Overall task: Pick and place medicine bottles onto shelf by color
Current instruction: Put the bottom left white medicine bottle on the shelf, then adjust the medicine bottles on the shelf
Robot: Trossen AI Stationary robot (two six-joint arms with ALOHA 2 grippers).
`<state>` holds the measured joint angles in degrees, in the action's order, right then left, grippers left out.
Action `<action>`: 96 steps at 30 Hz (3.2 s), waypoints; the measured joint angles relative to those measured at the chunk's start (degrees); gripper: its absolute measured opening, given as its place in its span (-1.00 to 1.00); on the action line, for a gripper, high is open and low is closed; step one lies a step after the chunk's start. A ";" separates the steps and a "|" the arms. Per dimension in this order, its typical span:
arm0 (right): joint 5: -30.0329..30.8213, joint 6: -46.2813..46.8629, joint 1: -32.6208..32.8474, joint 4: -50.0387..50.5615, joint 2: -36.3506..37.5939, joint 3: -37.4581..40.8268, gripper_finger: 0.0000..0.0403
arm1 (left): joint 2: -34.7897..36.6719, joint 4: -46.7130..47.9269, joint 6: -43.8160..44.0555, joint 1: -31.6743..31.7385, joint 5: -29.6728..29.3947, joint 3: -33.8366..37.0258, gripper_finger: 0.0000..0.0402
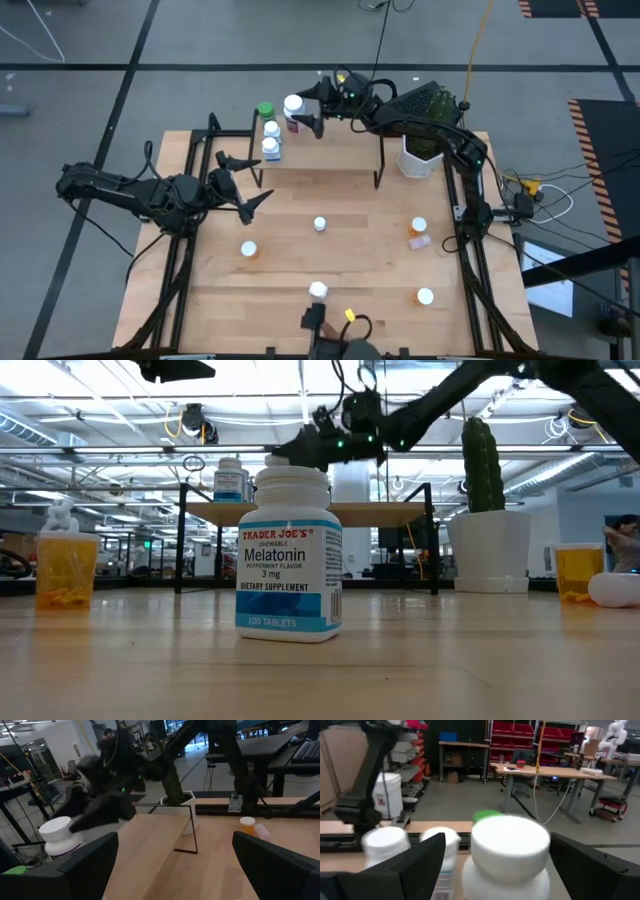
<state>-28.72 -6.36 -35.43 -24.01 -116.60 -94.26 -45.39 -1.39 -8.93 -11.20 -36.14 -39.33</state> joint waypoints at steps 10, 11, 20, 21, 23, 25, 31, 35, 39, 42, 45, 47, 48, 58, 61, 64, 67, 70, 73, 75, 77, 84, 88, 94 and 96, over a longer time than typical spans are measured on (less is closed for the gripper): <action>7.10 -13.21 2.87 18.95 11.03 0.06 0.71 | 0.00 0.39 0.02 0.00 0.00 0.00 0.97; 7.59 -13.36 3.08 19.61 12.02 0.51 0.71 | 0.00 0.39 0.02 0.00 0.00 0.00 0.97; 6.45 -9.70 7.23 5.78 14.15 16.99 0.52 | 0.02 0.52 -0.42 0.00 0.02 0.00 0.97; 7.28 -8.71 7.57 0.59 13.23 18.51 0.51 | 0.02 0.47 -0.50 0.00 0.02 0.00 0.97; 7.92 -6.80 7.91 -6.13 11.51 20.06 0.47 | 0.02 0.29 -0.55 0.00 0.04 0.00 0.97; 7.97 -5.62 8.17 -9.42 8.90 19.41 0.44 | 0.02 -0.43 -0.55 0.00 0.02 0.00 0.97; 8.15 -4.92 8.76 -9.79 2.38 14.80 0.35 | 0.02 -0.85 -0.44 0.37 0.04 0.00 0.97; 10.97 -5.72 8.52 -9.67 1.81 14.08 0.30 | 0.02 -0.49 -0.39 0.37 0.04 0.00 0.97; 10.89 -4.95 7.10 -7.77 1.66 14.19 0.27 | 0.02 -0.36 -0.37 0.37 0.02 0.00 0.97; 10.89 -4.85 5.80 -6.36 1.80 14.16 0.27 | 0.02 -0.04 -0.39 0.37 0.02 0.00 0.97; 10.91 -4.82 4.96 -4.93 1.69 14.19 0.27 | 0.02 -0.04 -0.39 0.37 0.02 0.00 0.97; 10.90 -4.82 4.60 -4.62 1.70 14.19 0.27 | 0.02 -0.01 -0.40 0.37 0.02 0.00 0.97; 10.87 -4.68 4.56 -4.61 1.71 14.19 0.27 | 0.02 0.00 -0.42 0.37 0.02 0.00 0.97; 14.87 -7.56 9.11 -6.81 1.71 13.66 0.18 | 0.02 -0.02 -0.99 1.22 0.03 0.00 0.96; 18.19 -8.70 10.01 -5.57 1.51 11.64 0.00 | 0.02 -0.02 -0.50 2.46 -0.08 0.00 0.96; 19.38 -9.11 10.02 -4.89 0.57 9.44 -0.22 | 0.02 -0.03 -0.17 3.45 -0.13 0.00 0.96; 19.66 -8.30 10.05 -3.64 -1.33 7.18 -0.43 | 0.02 -0.03 0.09 3.74 -0.17 0.00 0.96; 19.69 -8.04 10.27 -2.38 -2.99 5.27 -0.60 | 0.02 -0.02 0.21 3.64 -0.17 0.00 0.96; 19.68 -8.05 10.51 -2.24 -4.80 3.46 -0.73 | 0.01 0.16 0.22 3.61 -0.15 0.00 0.97; 19.75 -8.04 10.75 -2.09 -6.31 1.91 -0.79 | 0.02 0.32 0.24 3.65 -0.15 0.00 0.97; 19.72 -8.06 10.88 -1.31 -7.54 0.35 -0.83 | 0.00 0.46 0.24 3.67 -0.15 0.00 0.97; 19.83 -8.73 11.14 0.54 -9.26 -2.56 -0.85 | 0.02 1.31 0.24 3.67 -0.13 0.00 0.97; 21.19 -9.13 11.12 5.01 -8.15 -2.51 -0.85 | 0.00 1.44 0.26 3.67 -0.13 0.00 0.97; 21.17 -9.73 11.35 11.93 -5.40 -2.56 -0.85 | 0.02 1.62 0.44 3.67 -0.13 0.00 0.97; 21.18 -10.03 11.54 13.55 -5.12 -2.58 -0.85 | 0.00 1.70 0.52 3.67 -0.11 0.00 0.97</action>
<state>-7.54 -16.38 -23.90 -10.46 -121.72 -96.84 -45.39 0.31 -8.41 -7.53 -36.25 -39.33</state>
